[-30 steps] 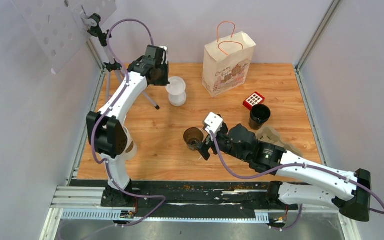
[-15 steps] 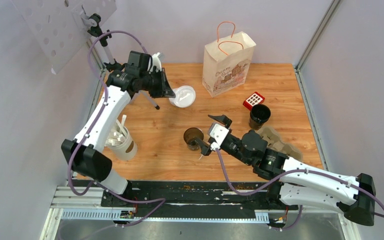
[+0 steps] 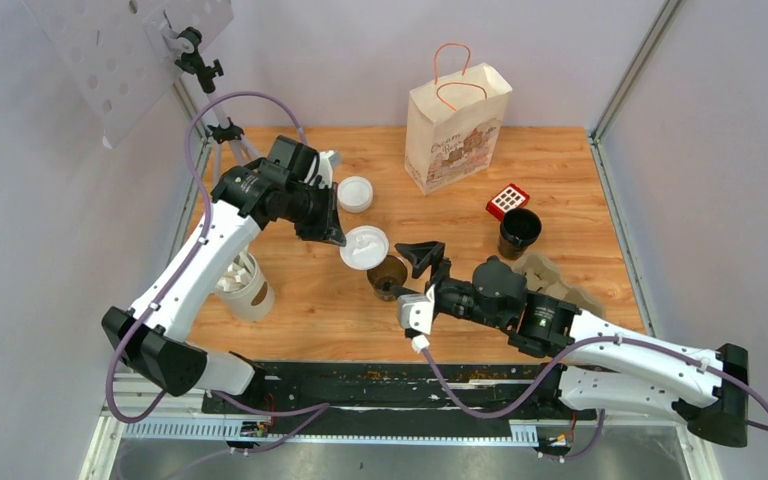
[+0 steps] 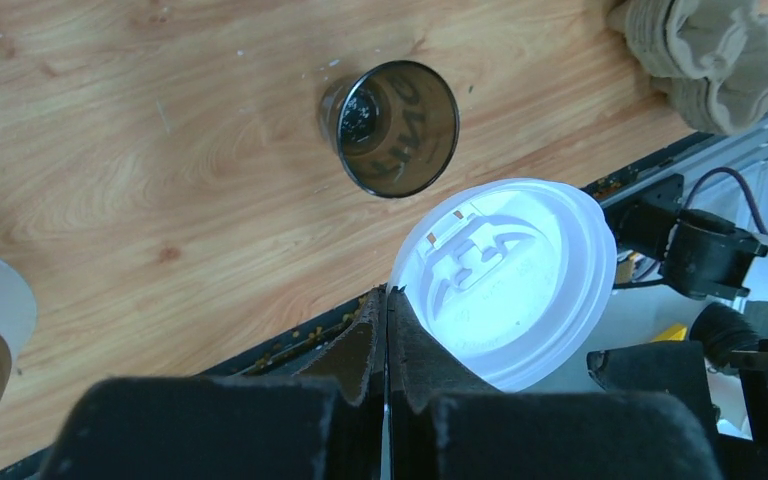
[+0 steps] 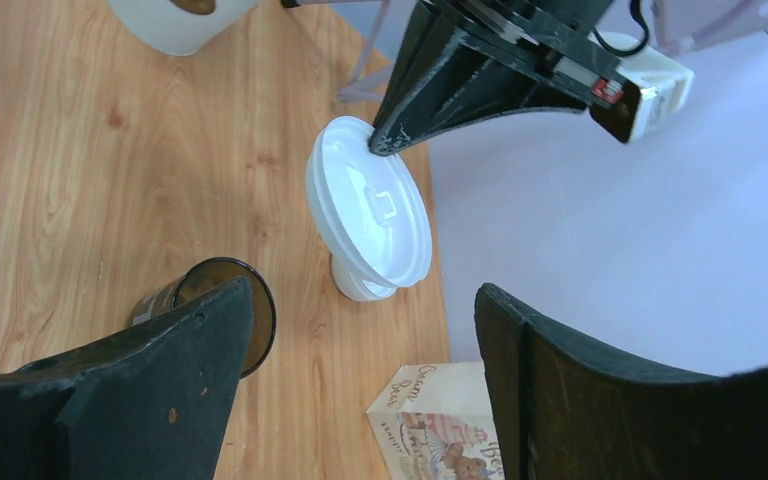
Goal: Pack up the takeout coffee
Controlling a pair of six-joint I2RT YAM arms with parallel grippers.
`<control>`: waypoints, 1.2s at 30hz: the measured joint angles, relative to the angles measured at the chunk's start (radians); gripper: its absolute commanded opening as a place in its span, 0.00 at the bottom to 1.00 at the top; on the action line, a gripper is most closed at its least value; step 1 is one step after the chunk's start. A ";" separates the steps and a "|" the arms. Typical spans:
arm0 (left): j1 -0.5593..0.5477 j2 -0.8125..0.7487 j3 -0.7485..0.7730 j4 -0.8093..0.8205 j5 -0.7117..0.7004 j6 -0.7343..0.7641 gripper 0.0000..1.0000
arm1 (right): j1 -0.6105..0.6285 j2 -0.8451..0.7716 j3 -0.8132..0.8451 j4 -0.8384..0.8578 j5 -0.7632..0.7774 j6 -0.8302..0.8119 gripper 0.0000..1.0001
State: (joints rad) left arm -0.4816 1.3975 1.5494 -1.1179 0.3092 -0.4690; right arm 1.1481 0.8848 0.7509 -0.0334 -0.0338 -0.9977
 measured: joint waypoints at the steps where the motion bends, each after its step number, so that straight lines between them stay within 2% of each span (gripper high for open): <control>1: -0.006 -0.004 -0.003 -0.009 -0.008 0.000 0.00 | 0.005 0.009 0.011 -0.019 -0.006 -0.017 0.80; 5: -0.029 -0.025 -0.004 -0.029 -0.038 -0.001 0.00 | 0.045 0.062 0.055 -0.079 -0.003 -0.090 0.74; 8: -0.048 -0.040 -0.005 -0.032 -0.053 -0.004 0.00 | 0.074 0.103 0.059 -0.092 0.023 -0.135 0.65; 10: -0.064 -0.045 -0.009 -0.032 -0.058 -0.007 0.00 | 0.084 0.125 0.059 -0.089 0.045 -0.161 0.60; 16: -0.116 -0.053 -0.068 -0.031 -0.073 -0.031 0.00 | 0.095 0.145 0.048 -0.043 0.109 -0.235 0.56; 22: -0.127 -0.055 -0.110 -0.030 -0.092 -0.057 0.00 | 0.107 0.165 0.028 -0.031 0.133 -0.282 0.42; 29: -0.132 -0.080 -0.110 -0.020 -0.090 -0.080 0.00 | 0.108 0.165 0.000 -0.032 0.130 -0.292 0.40; 33: -0.132 -0.091 -0.110 -0.014 -0.089 -0.091 0.00 | 0.108 0.165 0.000 -0.032 0.127 -0.291 0.48; 36: -0.134 -0.097 -0.110 -0.013 -0.075 -0.100 0.00 | 0.108 0.166 0.000 -0.028 0.122 -0.291 0.49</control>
State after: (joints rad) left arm -0.6159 1.3003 1.4391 -1.1313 0.2340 -0.5686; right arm 1.2556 1.0512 0.7513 -0.0612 0.0879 -1.2884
